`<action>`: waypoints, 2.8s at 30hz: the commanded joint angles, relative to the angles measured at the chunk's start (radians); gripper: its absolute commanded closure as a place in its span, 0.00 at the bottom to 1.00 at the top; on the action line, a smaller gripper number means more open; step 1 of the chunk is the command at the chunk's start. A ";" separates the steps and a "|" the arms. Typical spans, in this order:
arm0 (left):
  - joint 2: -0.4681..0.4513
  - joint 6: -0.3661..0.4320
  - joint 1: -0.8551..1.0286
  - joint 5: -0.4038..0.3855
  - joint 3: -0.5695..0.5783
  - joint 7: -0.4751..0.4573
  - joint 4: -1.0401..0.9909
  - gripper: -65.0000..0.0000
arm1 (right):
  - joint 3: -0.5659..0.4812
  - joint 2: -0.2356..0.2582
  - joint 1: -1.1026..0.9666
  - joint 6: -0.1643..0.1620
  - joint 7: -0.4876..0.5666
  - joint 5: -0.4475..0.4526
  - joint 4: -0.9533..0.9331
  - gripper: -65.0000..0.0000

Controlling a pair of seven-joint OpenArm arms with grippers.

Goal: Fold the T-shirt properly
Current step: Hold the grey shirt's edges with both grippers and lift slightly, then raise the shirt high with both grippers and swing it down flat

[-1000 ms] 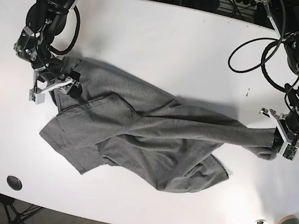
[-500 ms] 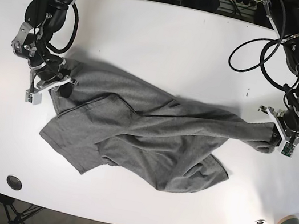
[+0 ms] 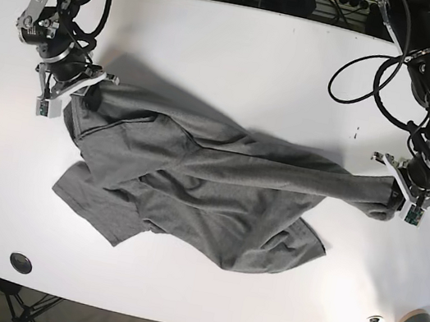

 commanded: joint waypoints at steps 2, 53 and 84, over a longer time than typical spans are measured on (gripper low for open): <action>-0.010 0.020 -0.050 -0.007 0.018 -0.024 0.012 1.00 | 0.006 0.016 0.021 0.004 0.021 0.000 0.013 0.97; -0.065 0.199 -1.223 -0.007 0.331 -0.119 -0.643 1.00 | -0.309 0.359 1.394 0.006 -0.160 0.011 -0.671 0.97; -0.057 0.112 -0.233 -0.017 0.254 0.112 0.146 1.00 | 0.138 0.278 0.403 0.006 -0.211 0.186 -0.116 0.97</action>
